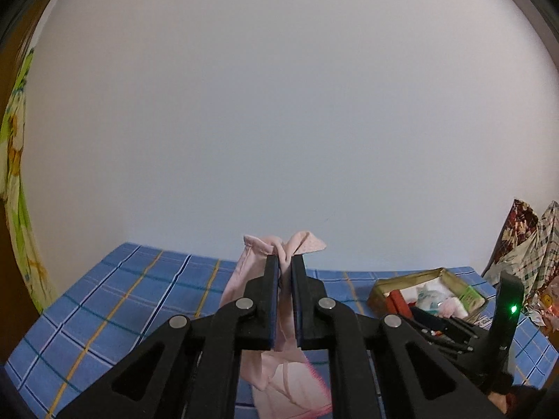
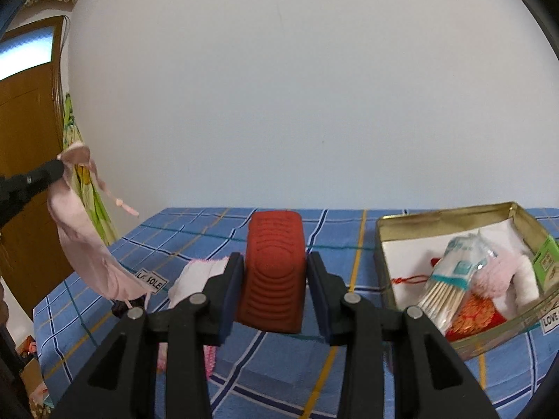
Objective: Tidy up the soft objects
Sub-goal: 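Lift the red block with the right tool while the left tool lifts the pink cloth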
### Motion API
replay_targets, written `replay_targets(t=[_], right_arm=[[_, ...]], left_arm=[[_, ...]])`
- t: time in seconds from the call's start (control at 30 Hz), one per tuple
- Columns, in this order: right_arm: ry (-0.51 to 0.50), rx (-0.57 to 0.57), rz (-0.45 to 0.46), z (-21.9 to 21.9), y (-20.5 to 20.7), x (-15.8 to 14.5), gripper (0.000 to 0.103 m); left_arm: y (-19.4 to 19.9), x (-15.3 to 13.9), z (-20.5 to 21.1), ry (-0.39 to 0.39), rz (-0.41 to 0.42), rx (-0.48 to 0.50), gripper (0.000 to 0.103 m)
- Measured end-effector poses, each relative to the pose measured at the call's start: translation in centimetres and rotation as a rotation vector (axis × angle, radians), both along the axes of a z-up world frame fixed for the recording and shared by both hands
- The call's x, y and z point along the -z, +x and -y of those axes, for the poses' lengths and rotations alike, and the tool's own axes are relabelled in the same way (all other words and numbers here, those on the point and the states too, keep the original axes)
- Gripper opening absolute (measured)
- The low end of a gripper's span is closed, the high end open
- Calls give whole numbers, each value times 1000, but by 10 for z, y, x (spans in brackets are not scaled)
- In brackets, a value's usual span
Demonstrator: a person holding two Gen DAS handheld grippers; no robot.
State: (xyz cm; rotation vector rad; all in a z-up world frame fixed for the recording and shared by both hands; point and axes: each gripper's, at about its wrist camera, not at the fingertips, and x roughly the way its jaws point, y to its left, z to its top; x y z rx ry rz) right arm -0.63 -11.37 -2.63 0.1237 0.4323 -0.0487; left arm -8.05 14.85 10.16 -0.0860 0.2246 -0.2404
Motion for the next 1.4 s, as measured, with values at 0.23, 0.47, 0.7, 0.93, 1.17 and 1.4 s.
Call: replay_targets(t=[0.23,0.47,0.7,0.93,1.17,1.4], right_arm=[[-14,21,55,17,-15,-9,38],[-12,61,103,39,-30,-19,38],[-4,134,167,75,-46,-33,38],[16,253,195,132,-63,-44,38],[52,402,189,205,-77,-45,38],[37,489,146,251,-73,-38,38]], left_arm=[[-7,-25,36,24,55,57,8],[-5,-55,80,48,104,118,8],[-2,-80,126,43,143,201,8],[17,-89,183,44,139,298,8],[27,-96,224,30,151,381,8],[26,-78,275,59,111,427,8]])
